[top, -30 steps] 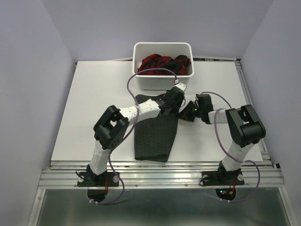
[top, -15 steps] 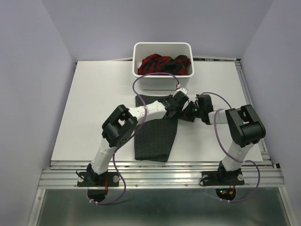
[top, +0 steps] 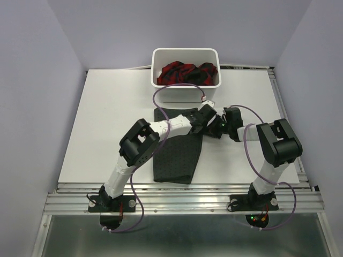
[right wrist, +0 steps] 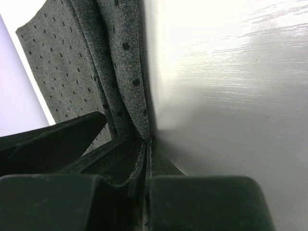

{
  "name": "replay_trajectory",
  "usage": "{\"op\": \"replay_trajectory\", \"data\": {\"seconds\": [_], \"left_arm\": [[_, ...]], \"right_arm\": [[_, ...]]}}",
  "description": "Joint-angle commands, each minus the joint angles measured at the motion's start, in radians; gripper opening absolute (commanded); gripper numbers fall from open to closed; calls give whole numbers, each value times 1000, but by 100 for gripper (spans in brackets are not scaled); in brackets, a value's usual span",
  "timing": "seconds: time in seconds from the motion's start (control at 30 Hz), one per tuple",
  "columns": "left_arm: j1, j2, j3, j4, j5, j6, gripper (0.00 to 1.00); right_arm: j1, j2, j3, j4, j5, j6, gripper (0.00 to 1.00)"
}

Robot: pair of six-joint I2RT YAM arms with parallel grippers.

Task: Fold and stack the skirts
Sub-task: Fold the skirt

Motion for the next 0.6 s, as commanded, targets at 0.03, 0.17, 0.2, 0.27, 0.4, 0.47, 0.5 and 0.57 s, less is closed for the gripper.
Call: {"op": "replay_trajectory", "data": {"seconds": [0.03, 0.17, 0.2, 0.27, 0.4, 0.47, 0.5, 0.57], "left_arm": [[-9, 18, 47, -20, -36, -24, 32], [-10, 1, 47, -21, -28, -14, 10], [-12, -8, 47, -21, -28, -14, 6], [-12, -16, 46, -21, -25, -9, 0], [-13, -59, 24, -13, -16, -15, 0], [-19, -77, 12, -7, -11, -17, 0], [-24, -95, 9, -4, -8, -17, 0], [-36, -120, 6, -3, -10, -17, 0]], "right_arm": [[-2, 18, -24, 13, 46, -7, 1], [-2, 18, -27, 13, 49, -7, 1], [-2, 21, -27, 13, 49, -7, 1], [-2, 21, -25, 15, 49, -7, 1], [-2, 23, -25, 13, 52, -7, 1], [-2, 26, -25, 15, 53, -4, 1], [-2, 24, -25, 15, 55, -4, 1], [-2, 26, -25, 13, 55, -4, 1]]}}
